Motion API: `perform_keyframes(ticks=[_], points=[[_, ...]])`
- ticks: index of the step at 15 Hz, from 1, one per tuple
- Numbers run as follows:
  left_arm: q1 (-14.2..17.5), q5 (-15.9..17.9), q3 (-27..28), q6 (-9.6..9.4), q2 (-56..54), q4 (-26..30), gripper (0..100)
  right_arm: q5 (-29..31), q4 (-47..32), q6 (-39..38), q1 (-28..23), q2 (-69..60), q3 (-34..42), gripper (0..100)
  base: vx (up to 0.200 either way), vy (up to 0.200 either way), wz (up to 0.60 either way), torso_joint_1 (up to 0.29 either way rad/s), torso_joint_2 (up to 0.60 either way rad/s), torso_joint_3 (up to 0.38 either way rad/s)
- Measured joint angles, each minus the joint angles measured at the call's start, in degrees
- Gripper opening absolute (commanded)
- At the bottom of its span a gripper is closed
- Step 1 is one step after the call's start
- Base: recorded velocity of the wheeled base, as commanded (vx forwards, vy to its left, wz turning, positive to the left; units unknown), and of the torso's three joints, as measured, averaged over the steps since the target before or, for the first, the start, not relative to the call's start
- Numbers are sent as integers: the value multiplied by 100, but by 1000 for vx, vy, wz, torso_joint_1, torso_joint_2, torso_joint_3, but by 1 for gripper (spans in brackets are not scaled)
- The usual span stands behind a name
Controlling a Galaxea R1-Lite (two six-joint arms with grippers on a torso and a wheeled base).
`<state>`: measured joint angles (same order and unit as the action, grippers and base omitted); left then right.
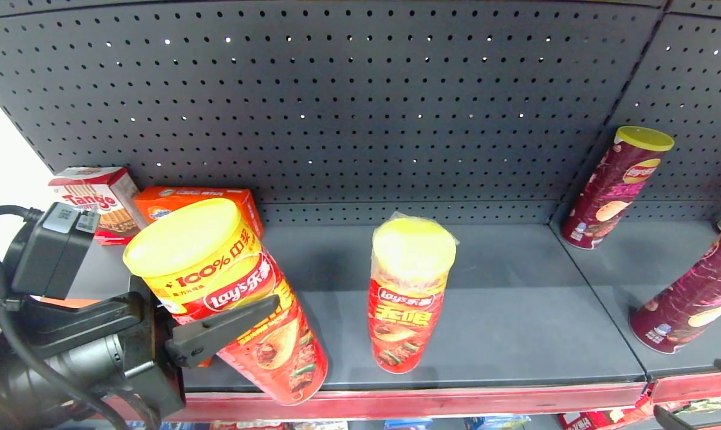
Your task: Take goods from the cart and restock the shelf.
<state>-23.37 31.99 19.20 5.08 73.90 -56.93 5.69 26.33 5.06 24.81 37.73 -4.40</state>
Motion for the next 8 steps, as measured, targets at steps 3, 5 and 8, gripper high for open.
perform_keyframes(ticks=[3, 5, 8], points=[[-16, 0, 130, 0, -1, -7, 0, 211, -861, -121, -519, -1103, 297, 100, 0, 0, 0, 0, 0, 0], [-27, 2, 222, -2, 18, -2, 0, 210, -1870, -211, -968, -1963, 361, 100, 0, 0, 0, 0, 0, 0], [-33, 11, 240, -7, 27, 2, 0, 315, -2533, -358, -1475, -2892, 317, 100, 0, 0, 0, 0, 0, 0]])
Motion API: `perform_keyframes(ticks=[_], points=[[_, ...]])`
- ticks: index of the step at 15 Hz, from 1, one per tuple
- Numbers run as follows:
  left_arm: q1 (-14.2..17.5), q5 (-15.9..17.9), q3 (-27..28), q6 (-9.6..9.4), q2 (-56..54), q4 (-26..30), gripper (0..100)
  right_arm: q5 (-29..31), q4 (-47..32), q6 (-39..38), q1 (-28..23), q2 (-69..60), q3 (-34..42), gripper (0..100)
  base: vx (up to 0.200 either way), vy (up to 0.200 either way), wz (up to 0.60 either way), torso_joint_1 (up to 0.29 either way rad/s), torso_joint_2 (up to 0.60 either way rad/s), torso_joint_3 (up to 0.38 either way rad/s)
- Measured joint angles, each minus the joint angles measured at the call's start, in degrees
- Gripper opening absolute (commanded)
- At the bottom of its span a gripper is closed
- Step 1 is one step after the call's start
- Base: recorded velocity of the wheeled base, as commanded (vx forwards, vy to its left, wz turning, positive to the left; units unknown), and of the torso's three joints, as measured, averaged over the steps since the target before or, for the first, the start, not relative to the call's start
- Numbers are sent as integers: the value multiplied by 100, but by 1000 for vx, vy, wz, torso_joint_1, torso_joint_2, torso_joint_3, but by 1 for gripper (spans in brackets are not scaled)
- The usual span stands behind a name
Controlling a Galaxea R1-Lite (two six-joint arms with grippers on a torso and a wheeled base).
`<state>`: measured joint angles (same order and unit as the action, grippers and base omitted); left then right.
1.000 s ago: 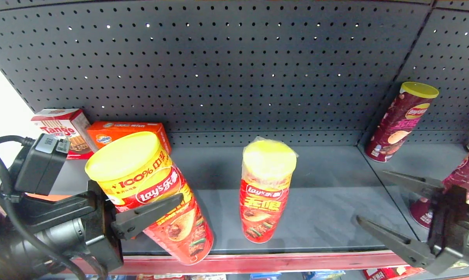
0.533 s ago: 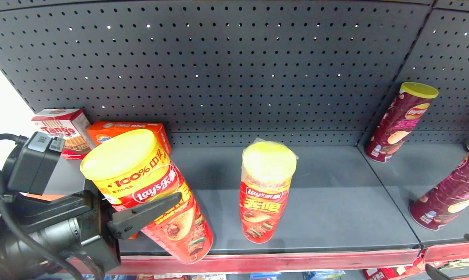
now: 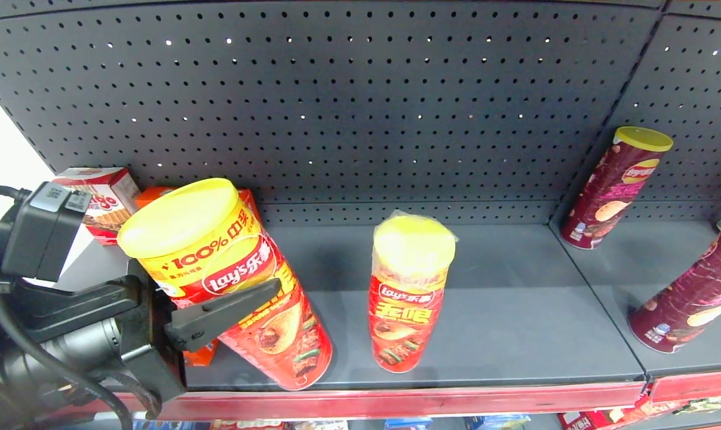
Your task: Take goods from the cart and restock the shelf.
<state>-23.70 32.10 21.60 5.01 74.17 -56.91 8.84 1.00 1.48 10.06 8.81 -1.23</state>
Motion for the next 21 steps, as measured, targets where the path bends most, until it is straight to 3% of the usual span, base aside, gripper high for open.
perform_keyframes(ticks=[3, 5, 13, 17, 21], points=[[-11, 0, 6, -1, 13, 6, 0, -296, -132, -52, -981, -177, -28, 100, 0, 0, 0, 0, 0, 0], [-17, 2, -18, -12, 20, 4, 0, -602, -132, -79, -1319, -322, 71, 100, 0, 0, 0, 0, 0, 0], [-195, -18, 190, -33, 190, 15, 0, -611, -118, -82, -1408, -468, 121, 100, 0, 0, 0, 0, 0, 0], [-140, 2, 861, -39, 560, 79, 0, -611, -118, -82, -1408, -471, 123, 100, 0, 0, 0, 0, 0, 0], [165, 228, 1916, -61, 1014, 1051, 0, -611, -118, -79, -1410, -471, 123, 100, 0, 0, 0, 0, 0, 0]])
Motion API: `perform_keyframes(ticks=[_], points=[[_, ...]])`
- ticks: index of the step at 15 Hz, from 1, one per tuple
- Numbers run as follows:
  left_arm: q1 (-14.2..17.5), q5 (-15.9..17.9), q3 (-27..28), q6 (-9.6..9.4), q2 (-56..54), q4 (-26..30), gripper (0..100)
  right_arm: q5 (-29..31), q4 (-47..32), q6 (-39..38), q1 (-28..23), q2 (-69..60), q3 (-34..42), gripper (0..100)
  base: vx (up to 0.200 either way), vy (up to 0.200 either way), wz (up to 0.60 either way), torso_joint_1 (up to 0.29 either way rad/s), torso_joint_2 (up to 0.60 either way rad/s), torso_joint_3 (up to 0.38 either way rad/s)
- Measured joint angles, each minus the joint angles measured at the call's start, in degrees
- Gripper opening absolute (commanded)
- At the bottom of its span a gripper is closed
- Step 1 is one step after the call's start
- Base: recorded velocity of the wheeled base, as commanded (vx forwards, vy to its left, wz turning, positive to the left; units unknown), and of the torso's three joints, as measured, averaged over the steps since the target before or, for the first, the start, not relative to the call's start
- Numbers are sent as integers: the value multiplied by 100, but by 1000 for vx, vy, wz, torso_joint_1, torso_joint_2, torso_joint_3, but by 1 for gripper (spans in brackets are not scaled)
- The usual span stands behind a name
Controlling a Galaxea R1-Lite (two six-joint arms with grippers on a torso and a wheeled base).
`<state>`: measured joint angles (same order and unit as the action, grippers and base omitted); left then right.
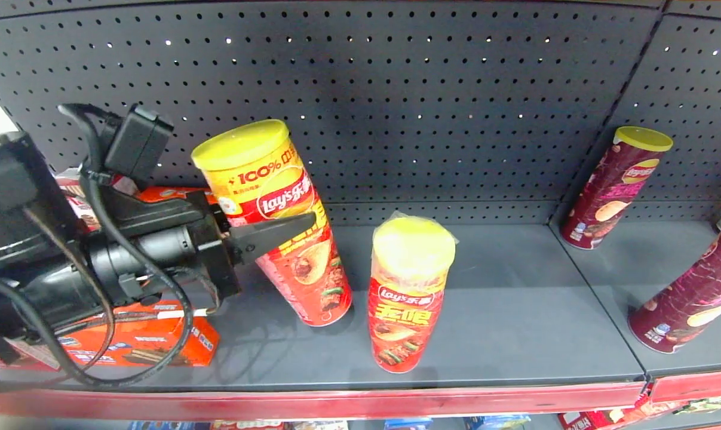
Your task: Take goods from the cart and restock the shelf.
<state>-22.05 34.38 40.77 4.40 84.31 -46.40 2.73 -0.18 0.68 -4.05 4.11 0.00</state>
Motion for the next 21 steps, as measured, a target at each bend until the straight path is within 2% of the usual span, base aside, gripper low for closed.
perform_keyframes(ticks=[2, 4, 5, 7, 8, 9, 14, 21], points=[[67, 77, 662, -121, 196, 800, 0, 0, 0, -2, 0, 0, 0, 100, 0, 0, 0, 0, 0, 0], [78, 152, 937, -274, 375, 984, 0, 2, 0, 0, -2, 2, 0, 100, 0, 0, 0, 0, 0, 0], [78, 165, 1042, -522, 483, 1006, 0, 0, 0, -2, 2, 2, 0, 100, 0, 0, 0, 0, 0, 0], [69, 156, 1331, -1287, 767, 1309, 0, 0, 0, -2, 2, 5, 0, 100, 0, 0, 0, 0, 0, 0], [59, 150, 1537, -1471, 929, 1399, 0, 0, 0, 0, 2, 5, 0, 100, 0, 0, 0, 0, 0, 0], [56, 150, 1764, -1564, 1086, 1446, 0, -2, 2, -2, 2, 5, 0, 100, 0, 0, 0, 0, 0, 0], [26, 154, 2803, -1636, 1969, 1514, 0, -2, 0, -2, 0, 7, 0, 100, 0, 0, 0, 0, 0, 0], [-22, 165, 3565, -1643, 2850, 1452, 0, 0, 2, 0, 0, 13, 0, 100, 0, 0, 0, 0, 0, 0]])
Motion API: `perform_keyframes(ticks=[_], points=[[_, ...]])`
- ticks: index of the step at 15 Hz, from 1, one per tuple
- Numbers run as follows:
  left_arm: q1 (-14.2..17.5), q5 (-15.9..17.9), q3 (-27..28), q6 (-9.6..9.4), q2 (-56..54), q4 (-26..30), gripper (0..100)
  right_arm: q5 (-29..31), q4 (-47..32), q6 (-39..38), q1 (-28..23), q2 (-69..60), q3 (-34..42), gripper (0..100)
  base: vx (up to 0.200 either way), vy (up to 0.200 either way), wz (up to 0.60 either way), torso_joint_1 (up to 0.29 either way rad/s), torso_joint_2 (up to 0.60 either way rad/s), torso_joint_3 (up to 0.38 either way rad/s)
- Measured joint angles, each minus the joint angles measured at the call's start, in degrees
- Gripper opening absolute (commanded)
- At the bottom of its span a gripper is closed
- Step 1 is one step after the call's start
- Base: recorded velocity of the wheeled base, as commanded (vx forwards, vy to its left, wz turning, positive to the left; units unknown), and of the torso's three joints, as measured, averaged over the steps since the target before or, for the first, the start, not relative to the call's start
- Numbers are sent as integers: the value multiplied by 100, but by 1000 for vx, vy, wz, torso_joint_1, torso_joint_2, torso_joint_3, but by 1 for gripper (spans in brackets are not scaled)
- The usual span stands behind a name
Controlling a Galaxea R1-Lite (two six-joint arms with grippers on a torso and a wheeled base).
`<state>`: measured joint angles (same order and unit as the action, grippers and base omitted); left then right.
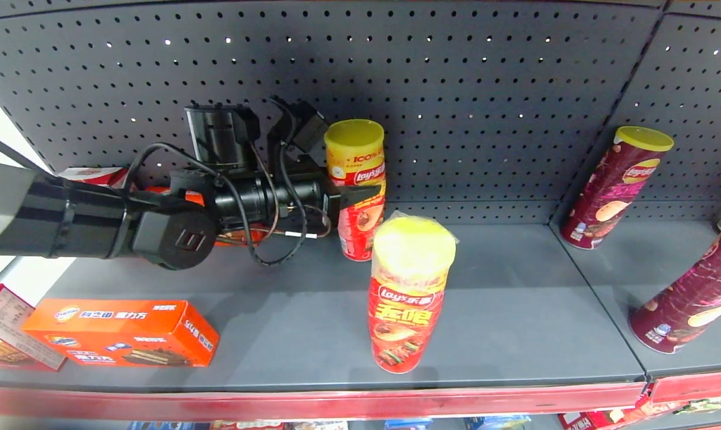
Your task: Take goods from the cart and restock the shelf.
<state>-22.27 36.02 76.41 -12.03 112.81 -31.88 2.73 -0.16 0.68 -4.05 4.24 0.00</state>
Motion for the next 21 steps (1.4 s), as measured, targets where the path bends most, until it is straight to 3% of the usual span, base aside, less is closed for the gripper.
perform_keyframes(ticks=[3, 6, 7, 14, 15, 18, 21], points=[[-10, 0, 167, -22, 249, -20, 0, -2, -2, -2, 0, 0, 0, 100, 0, 0, 0, 0, 0, 0], [-13, 0, 193, -233, 428, -22, 0, 0, -2, -2, 0, 2, 0, 100, 0, 0, 0, 0, 0, 0], [-13, 0, 204, -246, 472, -30, 100, 0, -2, 0, 0, 2, 0, 100, 0, 0, 0, 0, 0, 0], [26, -94, 35, -239, 441, 66, 100, -2, -2, 0, 2, 7, 0, 100, 0, 0, 0, 0, 0, 0], [37, -204, -116, -239, 334, 68, 100, 0, -2, 0, 2, 7, 0, 100, 0, 0, 0, 0, 0, 0], [41, -1008, -775, -244, -116, 68, 100, 0, -2, 0, 2, 9, 0, 100, 0, 0, 0, 0, 0, 0], [69, -1448, -1117, -280, -444, 68, 100, 0, -2, 0, 2, 11, 0, 100, 0, 0, 0, 0, 0, 0]])
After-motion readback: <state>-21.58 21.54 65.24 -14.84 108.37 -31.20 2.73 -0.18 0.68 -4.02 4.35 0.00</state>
